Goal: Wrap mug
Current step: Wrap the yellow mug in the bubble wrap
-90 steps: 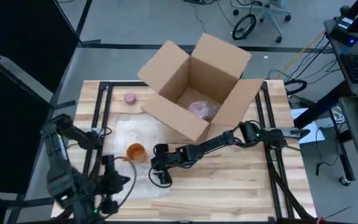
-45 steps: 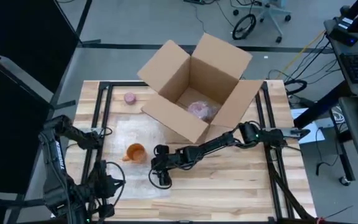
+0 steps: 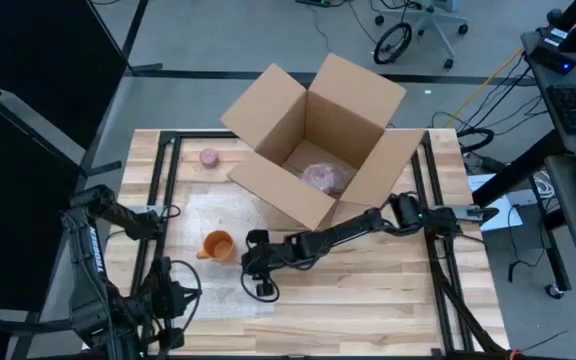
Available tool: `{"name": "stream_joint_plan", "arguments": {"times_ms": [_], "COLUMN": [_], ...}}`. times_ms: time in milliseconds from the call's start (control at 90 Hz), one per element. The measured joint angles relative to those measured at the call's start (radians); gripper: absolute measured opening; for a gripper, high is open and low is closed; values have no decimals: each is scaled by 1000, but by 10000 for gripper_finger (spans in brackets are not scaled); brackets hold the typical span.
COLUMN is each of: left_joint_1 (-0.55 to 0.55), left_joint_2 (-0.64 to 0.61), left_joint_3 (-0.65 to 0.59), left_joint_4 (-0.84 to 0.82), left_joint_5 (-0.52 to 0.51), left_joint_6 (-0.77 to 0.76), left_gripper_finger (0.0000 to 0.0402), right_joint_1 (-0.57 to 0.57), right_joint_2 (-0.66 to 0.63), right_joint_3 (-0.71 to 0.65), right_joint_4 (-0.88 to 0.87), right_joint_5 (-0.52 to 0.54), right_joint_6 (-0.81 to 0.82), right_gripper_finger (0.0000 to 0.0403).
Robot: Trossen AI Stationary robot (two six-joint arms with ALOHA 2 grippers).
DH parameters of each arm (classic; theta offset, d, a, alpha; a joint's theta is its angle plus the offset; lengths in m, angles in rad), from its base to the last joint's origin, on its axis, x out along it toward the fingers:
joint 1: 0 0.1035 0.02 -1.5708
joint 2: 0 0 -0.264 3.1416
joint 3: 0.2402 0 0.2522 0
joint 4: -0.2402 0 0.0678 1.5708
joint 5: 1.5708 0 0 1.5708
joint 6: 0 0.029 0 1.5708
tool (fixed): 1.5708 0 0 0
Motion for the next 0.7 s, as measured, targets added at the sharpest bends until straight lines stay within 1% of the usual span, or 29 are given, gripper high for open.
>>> {"name": "stream_joint_plan", "arguments": {"times_ms": [156,244,333,433,567,700], "left_joint_1": [0,0,0,0,0,0], "left_joint_2": [0,0,0,0,0,0], "left_joint_3": [0,0,0,0,0,0], "left_joint_4": [0,0,0,0,0,0], "left_joint_5": [0,0,0,0,0,0], "left_joint_6": [0,1,1,1,1,1], "left_gripper_finger": [0,0,0,0,0,0], "right_joint_1": [0,0,0,0,6,28], "right_joint_2": [-38,-57,-75,-93,-98,-113], "right_joint_3": [0,0,0,0,0,-2], "right_joint_4": [4,5,8,11,-45,-112], "right_joint_5": [56,109,141,138,130,126], "right_joint_6": [-72,-120,-157,-169,-75,-67], "right_gripper_finger": [17,3,3,3,4,8]}}
